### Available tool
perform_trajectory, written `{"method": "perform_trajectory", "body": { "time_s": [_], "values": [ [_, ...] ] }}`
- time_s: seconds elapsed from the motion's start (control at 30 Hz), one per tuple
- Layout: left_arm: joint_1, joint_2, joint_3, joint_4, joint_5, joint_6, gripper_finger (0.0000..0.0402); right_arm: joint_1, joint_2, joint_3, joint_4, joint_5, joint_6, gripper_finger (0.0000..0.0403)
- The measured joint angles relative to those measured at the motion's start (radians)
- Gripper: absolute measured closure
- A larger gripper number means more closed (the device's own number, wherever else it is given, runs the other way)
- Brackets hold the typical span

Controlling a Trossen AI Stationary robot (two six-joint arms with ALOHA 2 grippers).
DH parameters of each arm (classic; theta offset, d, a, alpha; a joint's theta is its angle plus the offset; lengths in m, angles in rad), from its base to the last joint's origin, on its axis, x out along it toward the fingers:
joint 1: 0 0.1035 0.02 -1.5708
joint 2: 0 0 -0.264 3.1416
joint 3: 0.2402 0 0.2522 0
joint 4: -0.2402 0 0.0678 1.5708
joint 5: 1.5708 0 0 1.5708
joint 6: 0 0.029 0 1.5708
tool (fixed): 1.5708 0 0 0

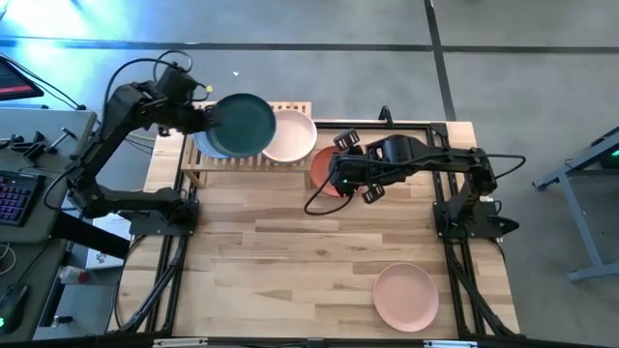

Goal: Place and stack plates onto a shelf
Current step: Stack the black plate on top of the blue plate on the shelf

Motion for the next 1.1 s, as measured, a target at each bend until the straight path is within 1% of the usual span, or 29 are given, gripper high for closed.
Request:
{"method": "perform_trajectory", "body": {
  "time_s": [0.07, 0.27, 0.6, 0.93, 1.1],
  "values": [
    [0.019, -0.014, 0.000, -0.023, -0.009, -0.011, 0.0399, 0.000, 0.000, 0.000, 0.000, -0.003, 0.000, 0.0295],
    [0.082, -0.034, 0.000, -0.142, -0.081, -0.022, 0.0399, 0.000, 0.000, 0.000, 0.000, -0.014, 0.001, 0.0295],
    [0.214, -0.037, -0.003, -0.140, -0.079, -0.002, 0.0399, 0.000, 0.000, 0.000, 0.001, -0.031, 0.007, 0.0295],
    [0.264, 0.004, -0.004, -0.141, -0.078, 0.033, 0.0399, 0.000, 0.000, 0.000, 0.001, -0.031, 0.031, 0.0295],
    [0.269, 0.032, -0.004, -0.141, -0.077, 0.035, 0.0399, 0.000, 0.000, 0.000, 0.001, -0.031, 0.031, 0.0295]
  ]
}}
